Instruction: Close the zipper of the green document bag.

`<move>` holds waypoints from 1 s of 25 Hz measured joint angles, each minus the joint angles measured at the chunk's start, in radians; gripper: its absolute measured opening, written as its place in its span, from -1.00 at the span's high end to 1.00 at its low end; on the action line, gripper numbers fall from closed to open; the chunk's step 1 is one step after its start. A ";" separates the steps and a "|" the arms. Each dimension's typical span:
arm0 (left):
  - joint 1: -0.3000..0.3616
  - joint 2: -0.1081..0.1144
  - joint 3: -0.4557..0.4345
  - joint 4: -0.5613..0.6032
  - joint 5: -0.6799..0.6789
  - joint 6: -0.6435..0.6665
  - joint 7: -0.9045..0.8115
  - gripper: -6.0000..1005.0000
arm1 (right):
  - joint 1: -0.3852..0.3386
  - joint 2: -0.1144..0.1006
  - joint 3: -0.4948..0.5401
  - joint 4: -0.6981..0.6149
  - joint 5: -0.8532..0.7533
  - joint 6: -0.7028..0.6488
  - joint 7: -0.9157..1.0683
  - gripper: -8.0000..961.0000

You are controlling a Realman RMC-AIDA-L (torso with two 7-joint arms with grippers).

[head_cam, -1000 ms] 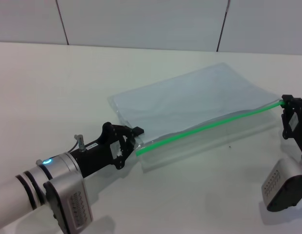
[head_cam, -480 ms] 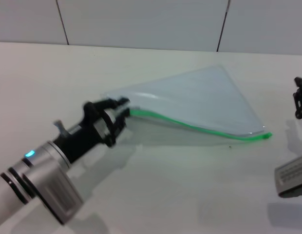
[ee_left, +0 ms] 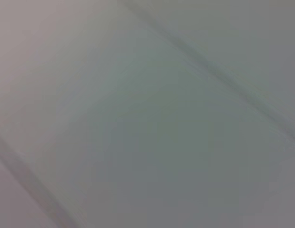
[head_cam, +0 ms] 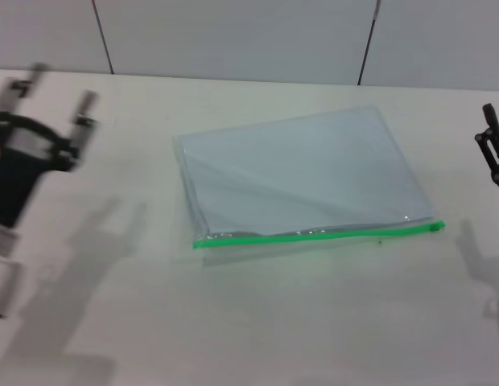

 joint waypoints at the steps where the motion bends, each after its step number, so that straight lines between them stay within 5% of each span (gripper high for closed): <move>1: 0.012 -0.001 0.000 0.000 -0.062 0.023 -0.041 -0.16 | -0.003 0.000 -0.009 0.002 0.001 -0.018 0.055 -0.58; 6: 0.044 0.006 0.000 -0.042 -0.333 0.067 -0.348 -0.25 | -0.021 0.000 0.006 -0.004 0.011 -0.044 0.370 -0.67; 11: 0.019 0.010 0.001 -0.138 -0.430 0.053 -0.620 -0.26 | -0.011 -0.002 0.016 -0.074 0.043 -0.025 0.560 -0.67; 25: 0.001 0.009 0.002 -0.152 -0.441 0.011 -0.678 -0.26 | -0.003 -0.002 0.004 -0.096 0.038 -0.025 0.588 -0.66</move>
